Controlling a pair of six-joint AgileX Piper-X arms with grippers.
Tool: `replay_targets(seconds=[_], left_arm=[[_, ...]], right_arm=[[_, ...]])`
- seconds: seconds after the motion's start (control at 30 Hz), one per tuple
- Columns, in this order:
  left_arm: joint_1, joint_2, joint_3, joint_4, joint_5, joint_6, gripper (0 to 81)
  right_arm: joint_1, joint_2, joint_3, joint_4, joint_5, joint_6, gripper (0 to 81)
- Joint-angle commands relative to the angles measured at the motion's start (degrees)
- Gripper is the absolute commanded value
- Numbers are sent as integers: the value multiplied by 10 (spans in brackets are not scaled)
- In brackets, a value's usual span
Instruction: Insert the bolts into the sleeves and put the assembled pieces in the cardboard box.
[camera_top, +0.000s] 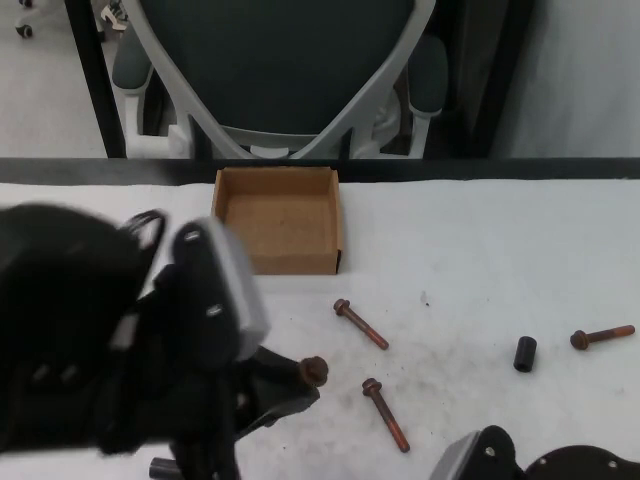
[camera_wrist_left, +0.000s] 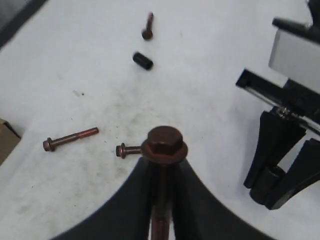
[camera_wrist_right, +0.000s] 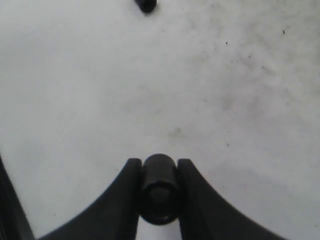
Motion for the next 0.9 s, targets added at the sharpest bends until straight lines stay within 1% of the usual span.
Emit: replay_targets(seconds=[0.0, 0.1, 0.17, 0.33, 0.5, 0.6, 0.7, 0.87], left_arm=[[-2, -32, 32, -81, 2, -47, 8], [-2, -79, 92, -174, -5, -114, 8], [-2, -106, 129, -225, -21, -149, 8], [-2, -145, 196, -317, -93, -195, 8], [-2, -148, 216, -354, -134, -191, 8], [-2, -148, 216, -357, -142, -177, 8], [-2, -148, 216, -361, -143, -152, 8], [0, -148, 216, -360, -151, -133, 8]], right_arm=[[8, -7, 5, -61, 2, 0, 2], [14, -7, 5, -88, 0, -24, 2], [14, -7, 5, -101, 1, -34, 2], [14, -7, 0, -106, -4, -51, 2], [14, -7, -19, -105, -4, -57, 2], [13, -3, -43, -101, -3, -78, 2], [9, 19, -77, -72, 2, -84, 2], [-14, 82, -145, 9, 2, -75, 2]])
